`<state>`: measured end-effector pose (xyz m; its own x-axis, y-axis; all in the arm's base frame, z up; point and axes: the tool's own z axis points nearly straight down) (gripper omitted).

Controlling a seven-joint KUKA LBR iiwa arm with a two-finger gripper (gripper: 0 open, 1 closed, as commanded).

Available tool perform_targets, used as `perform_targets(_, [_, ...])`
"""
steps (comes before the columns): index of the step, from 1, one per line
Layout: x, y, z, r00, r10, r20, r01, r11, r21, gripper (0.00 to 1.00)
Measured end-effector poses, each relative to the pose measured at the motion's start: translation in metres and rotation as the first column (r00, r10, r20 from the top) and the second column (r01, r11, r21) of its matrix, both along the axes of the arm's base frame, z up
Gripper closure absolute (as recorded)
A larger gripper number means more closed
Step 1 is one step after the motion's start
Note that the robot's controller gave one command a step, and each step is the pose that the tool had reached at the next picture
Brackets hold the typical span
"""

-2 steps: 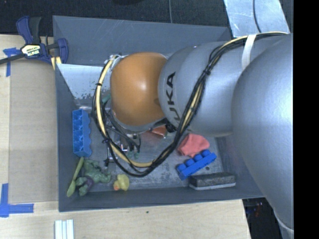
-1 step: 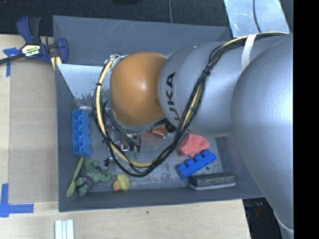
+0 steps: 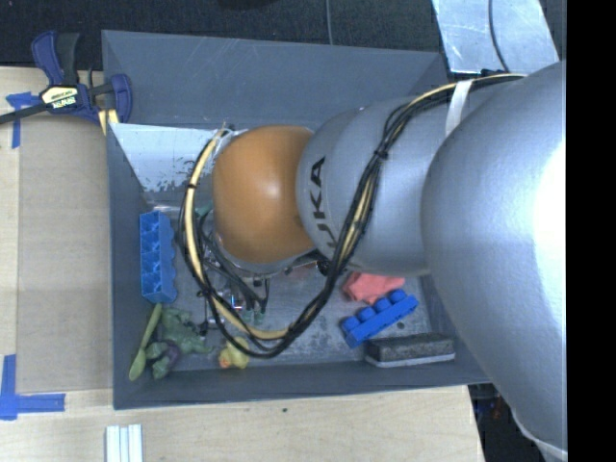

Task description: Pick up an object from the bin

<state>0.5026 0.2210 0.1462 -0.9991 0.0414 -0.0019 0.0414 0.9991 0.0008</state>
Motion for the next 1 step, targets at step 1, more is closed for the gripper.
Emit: perform_targets(1, [0.0026, 0.0027, 0.0732, 0.994, 0.108, 0.001, -0.108, 0.994, 0.0, 0.0])
